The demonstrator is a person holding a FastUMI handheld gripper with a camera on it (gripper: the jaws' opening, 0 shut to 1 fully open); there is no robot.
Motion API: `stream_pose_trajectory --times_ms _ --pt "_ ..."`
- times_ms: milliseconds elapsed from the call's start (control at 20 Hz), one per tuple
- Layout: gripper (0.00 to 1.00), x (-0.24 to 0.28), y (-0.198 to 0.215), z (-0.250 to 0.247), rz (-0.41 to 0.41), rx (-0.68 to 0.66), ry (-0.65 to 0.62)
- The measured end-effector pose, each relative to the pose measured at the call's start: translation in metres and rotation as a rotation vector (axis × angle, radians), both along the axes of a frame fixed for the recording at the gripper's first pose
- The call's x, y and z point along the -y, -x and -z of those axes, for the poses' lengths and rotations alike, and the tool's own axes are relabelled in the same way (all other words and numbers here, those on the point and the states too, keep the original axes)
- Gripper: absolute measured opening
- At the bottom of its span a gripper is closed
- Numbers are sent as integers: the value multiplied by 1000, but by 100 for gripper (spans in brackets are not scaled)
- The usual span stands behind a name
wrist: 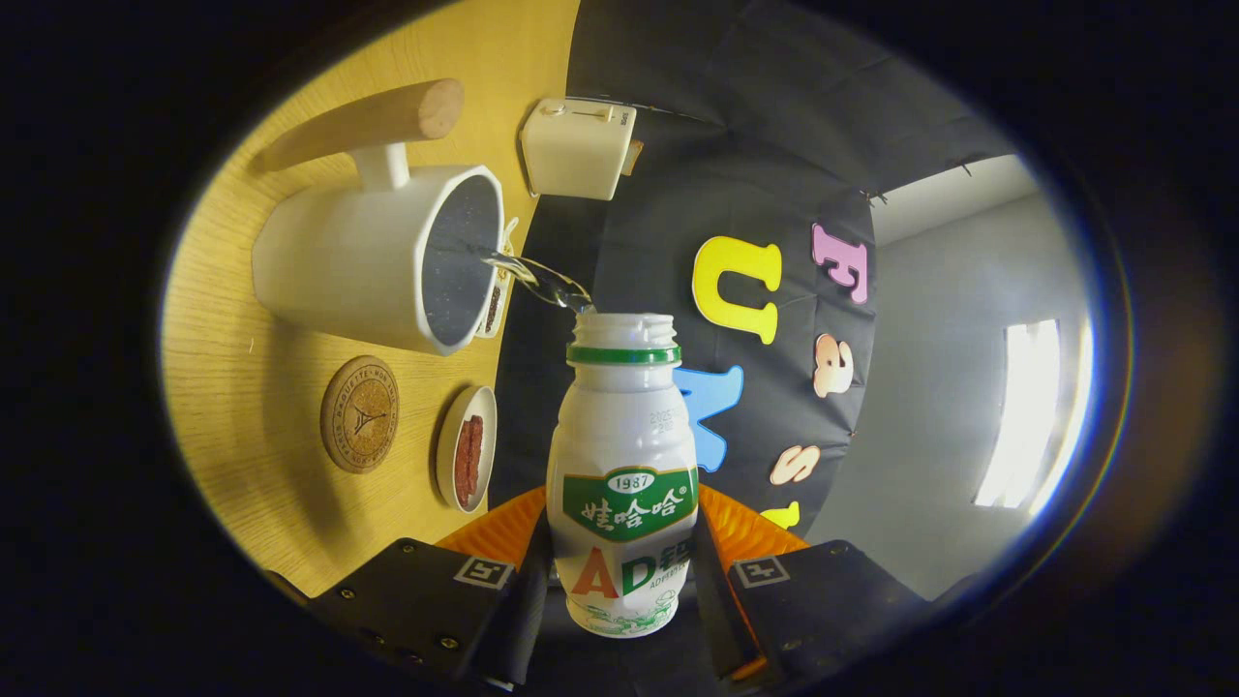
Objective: Take the bottle from table, then pour the juice into the cup, finally place the bottle on the coaster
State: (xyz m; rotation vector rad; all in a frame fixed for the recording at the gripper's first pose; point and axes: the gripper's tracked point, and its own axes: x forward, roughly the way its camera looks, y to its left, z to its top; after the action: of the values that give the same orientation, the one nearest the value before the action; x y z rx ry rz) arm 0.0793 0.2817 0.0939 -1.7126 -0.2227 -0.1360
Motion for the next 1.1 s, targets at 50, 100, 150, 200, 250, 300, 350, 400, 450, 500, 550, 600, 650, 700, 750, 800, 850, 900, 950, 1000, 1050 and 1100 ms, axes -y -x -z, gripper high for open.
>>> stream_pose_trajectory --times_ms 50,100,150,200,250,300,350,400,450,500,550,600,650,700,750,800,850,900,950,1000,1050,1100 --pt "68 0 -1 -1 1 1 3" --pt "68 1 0 -2 2 4 4" --pt "68 1 0 -3 1 5 7" --pt "68 1 1 -3 1 8 9" --pt "68 0 0 -4 0 10 14" --pt "68 0 1 -5 0 13 19" --pt "68 0 1 -6 0 15 24" --pt "68 0 2 -7 0 16 28" --pt "68 1 1 -8 0 18 31" --pt "68 1 1 -8 0 17 31" --pt "68 1 1 -8 0 17 32" --pt "68 2 1 -9 1 19 33" --pt "68 2 2 -10 1 20 34" --pt "68 2 1 -11 0 22 37" --pt "68 1 1 -12 1 24 40" --pt "68 1 2 -12 1 25 44" --pt "68 2 2 -12 1 26 46" --pt "68 2 2 -13 0 26 49" --pt "68 2 2 -14 0 27 52" --pt "68 2 2 -15 0 28 55" --pt "68 1 2 -15 0 28 57" --pt "68 1 2 -15 0 28 58"
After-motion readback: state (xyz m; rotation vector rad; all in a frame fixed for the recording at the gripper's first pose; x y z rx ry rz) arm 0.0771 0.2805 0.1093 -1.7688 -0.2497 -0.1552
